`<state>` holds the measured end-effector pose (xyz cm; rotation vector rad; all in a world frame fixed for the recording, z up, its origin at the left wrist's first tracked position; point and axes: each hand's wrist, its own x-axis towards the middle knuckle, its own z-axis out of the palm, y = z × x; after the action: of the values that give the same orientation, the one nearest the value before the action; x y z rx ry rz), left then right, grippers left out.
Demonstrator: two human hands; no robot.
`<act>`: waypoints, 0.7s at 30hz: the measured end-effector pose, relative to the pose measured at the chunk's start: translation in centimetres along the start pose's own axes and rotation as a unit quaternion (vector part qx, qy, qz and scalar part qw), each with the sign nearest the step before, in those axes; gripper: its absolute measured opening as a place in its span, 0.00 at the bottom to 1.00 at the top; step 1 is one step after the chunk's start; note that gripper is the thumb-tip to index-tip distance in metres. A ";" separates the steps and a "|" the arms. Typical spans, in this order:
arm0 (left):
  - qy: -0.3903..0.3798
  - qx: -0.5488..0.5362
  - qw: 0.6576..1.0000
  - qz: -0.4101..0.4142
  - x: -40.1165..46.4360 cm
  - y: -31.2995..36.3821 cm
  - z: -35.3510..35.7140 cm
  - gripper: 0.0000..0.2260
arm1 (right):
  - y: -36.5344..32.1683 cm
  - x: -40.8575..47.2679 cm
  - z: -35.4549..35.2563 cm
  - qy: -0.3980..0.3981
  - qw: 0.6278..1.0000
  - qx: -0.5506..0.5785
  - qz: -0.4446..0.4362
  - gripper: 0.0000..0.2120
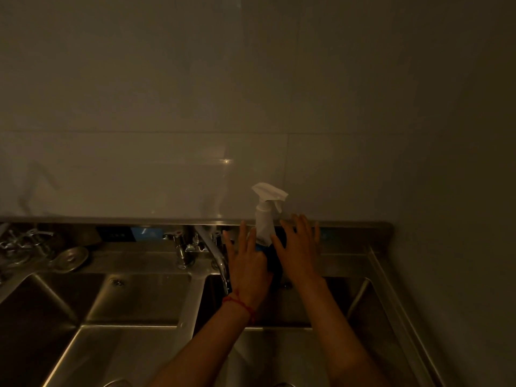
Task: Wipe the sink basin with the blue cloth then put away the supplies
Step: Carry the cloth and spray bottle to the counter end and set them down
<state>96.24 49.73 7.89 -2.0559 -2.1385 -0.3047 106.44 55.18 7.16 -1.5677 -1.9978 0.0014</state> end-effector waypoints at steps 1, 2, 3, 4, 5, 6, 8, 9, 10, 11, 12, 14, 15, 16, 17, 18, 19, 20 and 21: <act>-0.001 -0.003 1.000 -0.001 0.1 0.0 0.0 0.21 | 0.1 0.2 0.2 -0.006 1.000 0.002 0.003 0.21; -0.002 -0.004 1.000 0.000 0.3 -0.1 0.1 0.21 | 0.1 0.4 0.5 -0.013 1.000 0.002 0.006 0.21; -0.004 -0.006 1.000 0.002 0.5 -0.1 0.1 0.20 | 0.1 0.6 0.7 -0.019 1.000 0.003 0.009 0.22; -0.004 -0.008 1.000 0.002 0.7 -0.2 0.1 0.20 | 0.1 0.9 0.9 -0.022 1.000 0.006 0.011 0.22; -0.004 -0.011 1.000 0.002 0.9 -0.3 0.1 0.20 | 0.0 1.2 1.2 -0.024 1.000 0.011 0.011 0.22; -0.004 -0.014 1.000 0.001 1.1 -0.4 0.1 0.19 | 0.0 1.5 1.4 -0.028 0.999 0.017 0.012 0.23; -0.009 -0.012 1.000 0.002 1.6 -0.7 0.2 0.19 | 0.1 2.1 1.8 -0.036 0.999 0.026 0.021 0.23; -0.014 -0.006 1.000 0.004 1.8 -0.9 0.2 0.19 | 0.2 2.5 2.0 -0.036 0.998 0.033 0.028 0.23; -0.020 0.000 1.000 0.005 2.0 -1.0 0.2 0.18 | 0.2 2.8 2.1 -0.036 0.998 0.041 0.037 0.24; -0.024 0.006 1.000 0.006 2.3 -1.1 0.3 0.18 | 0.2 3.1 2.3 -0.037 0.997 0.050 0.045 0.24; -0.028 0.010 1.000 0.007 2.5 -1.2 0.3 0.18 | 0.2 3.4 2.5 -0.039 0.996 0.060 0.051 0.23; -0.032 0.012 0.999 0.006 3.0 -1.3 0.3 0.19 | 0.1 3.9 2.8 -0.040 0.994 0.082 0.059 0.23; -0.034 0.012 0.999 0.004 3.2 -1.4 0.3 0.21 | 0.1 4.2 3.0 -0.039 0.993 0.092 0.061 0.23; -0.038 0.014 0.999 0.003 3.4 -1.4 0.3 0.21 | 0.0 4.3 3.2 -0.036 0.992 0.102 0.064 0.23; -0.040 0.016 0.999 0.002 3.7 -1.4 0.3 0.22 | 0.0 4.5 3.4 -0.031 0.991 0.112 0.069 0.23; -0.042 0.018 0.999 0.001 3.8 -1.5 0.3 0.21 | -0.1 4.7 3.4 -0.026 0.989 0.123 0.078 0.24; -0.042 0.016 0.999 -0.001 4.0 -1.5 0.3 0.20 | -0.3 4.9 3.5 -0.021 0.986 0.138 0.086 0.24; -0.043 0.013 0.999 -0.004 4.1 -1.5 0.4 0.19 | -0.4 5.1 3.6 -0.015 0.984 0.153 0.092 0.24; -0.043 0.010 0.999 -0.006 4.2 -1.5 0.4 0.18 | -0.5 5.3 3.6 -0.011 0.982 0.167 0.090 0.23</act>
<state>94.55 53.84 8.50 -2.0819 -2.1946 -0.1970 103.72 61.02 6.74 -1.5242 -1.7549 0.4064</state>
